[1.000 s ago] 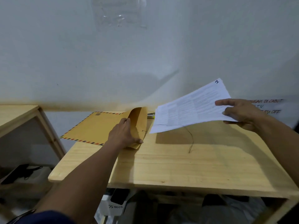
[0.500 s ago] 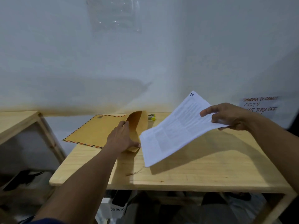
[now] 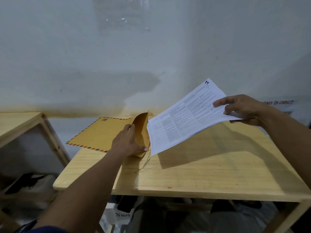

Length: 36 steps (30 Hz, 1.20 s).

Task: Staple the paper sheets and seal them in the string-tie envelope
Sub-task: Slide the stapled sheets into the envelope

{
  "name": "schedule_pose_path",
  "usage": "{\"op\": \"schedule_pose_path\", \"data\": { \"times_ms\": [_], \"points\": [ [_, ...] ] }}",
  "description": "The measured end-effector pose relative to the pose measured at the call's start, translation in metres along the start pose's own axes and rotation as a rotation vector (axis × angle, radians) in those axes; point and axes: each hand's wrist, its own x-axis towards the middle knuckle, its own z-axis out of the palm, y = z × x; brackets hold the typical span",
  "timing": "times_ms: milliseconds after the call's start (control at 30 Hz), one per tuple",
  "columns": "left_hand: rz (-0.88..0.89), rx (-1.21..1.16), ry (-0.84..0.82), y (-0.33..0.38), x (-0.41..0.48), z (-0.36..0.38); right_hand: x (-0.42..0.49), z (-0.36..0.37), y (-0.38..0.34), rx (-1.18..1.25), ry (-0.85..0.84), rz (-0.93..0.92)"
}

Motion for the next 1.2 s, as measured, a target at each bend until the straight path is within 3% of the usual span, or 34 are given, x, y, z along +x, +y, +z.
{"op": "schedule_pose_path", "data": {
  "times_ms": [200, 467, 733, 1200],
  "points": [
    [-0.006, 0.009, 0.001, -0.002, 0.002, 0.003, 0.000, -0.007, 0.003, -0.018, 0.016, -0.012],
    [0.008, 0.011, 0.012, -0.001, 0.007, 0.004, -0.007, -0.009, 0.012, 0.155, 0.016, 0.020],
    [0.072, 0.052, 0.026, 0.007, 0.001, 0.004, 0.008, 0.029, 0.014, 0.043, 0.075, 0.048],
    [0.178, 0.001, -0.092, -0.008, -0.004, -0.003, 0.017, 0.055, 0.009, 0.090, 0.121, 0.030]
  ]
}}
